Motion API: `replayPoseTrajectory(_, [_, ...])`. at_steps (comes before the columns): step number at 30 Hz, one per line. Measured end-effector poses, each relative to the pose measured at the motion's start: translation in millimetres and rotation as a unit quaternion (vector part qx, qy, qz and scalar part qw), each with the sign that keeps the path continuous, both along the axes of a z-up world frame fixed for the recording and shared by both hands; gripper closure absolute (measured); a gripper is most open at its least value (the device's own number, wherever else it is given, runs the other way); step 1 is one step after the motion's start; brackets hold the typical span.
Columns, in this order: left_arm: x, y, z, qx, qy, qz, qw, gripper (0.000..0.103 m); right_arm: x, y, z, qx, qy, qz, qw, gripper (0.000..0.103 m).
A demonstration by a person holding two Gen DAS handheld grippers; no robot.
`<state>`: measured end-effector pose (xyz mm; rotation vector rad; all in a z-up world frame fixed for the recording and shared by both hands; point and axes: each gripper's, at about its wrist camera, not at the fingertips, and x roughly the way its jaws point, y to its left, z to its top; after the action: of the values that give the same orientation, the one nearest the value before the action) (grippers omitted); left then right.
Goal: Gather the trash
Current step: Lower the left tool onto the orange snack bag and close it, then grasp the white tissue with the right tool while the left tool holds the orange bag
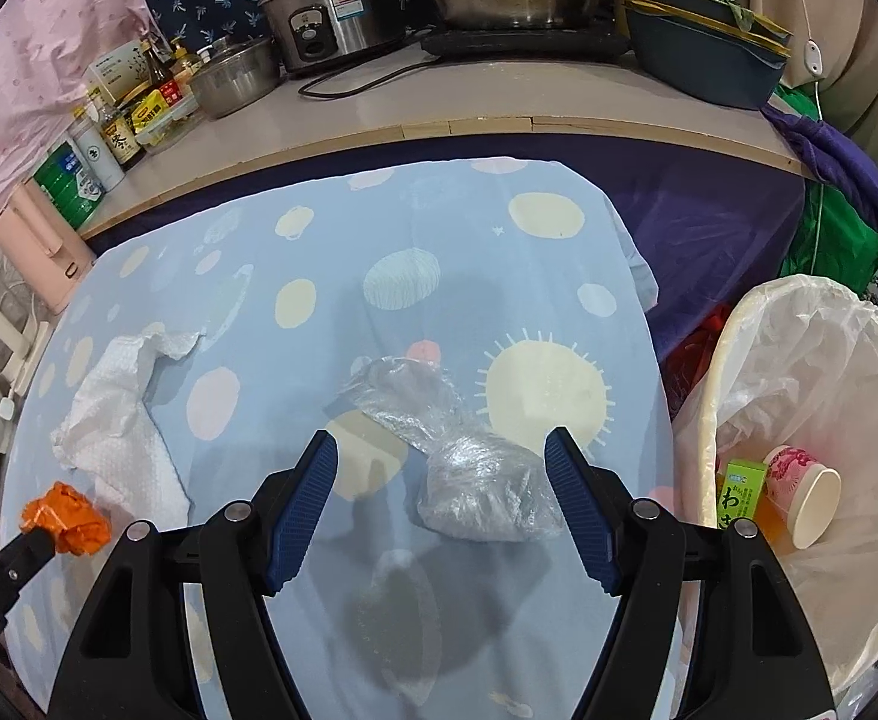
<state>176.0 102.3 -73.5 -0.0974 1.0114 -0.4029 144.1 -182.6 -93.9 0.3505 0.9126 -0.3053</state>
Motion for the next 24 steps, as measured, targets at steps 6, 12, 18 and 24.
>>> replayPoseTrajectory(6, [-2,13,-6,0.014,0.011,0.022,0.9996,0.067,12,32,7,0.012,-0.009,0.051,0.999,0.034])
replayPoseTrajectory(12, [4,37,-3,0.025,0.011,0.063,0.9976,0.067,30,88,5,0.025,-0.009,0.128,0.991,0.035])
replayPoseTrajectory(18, [12,52,-4,0.024,0.016,0.084,0.996,0.067,48,140,-8,0.023,0.0,0.191,0.981,0.046])
replayPoseTrajectory(24, [12,53,-6,0.021,0.018,0.085,0.996,0.067,65,155,-15,0.021,0.008,0.203,0.979,0.077])
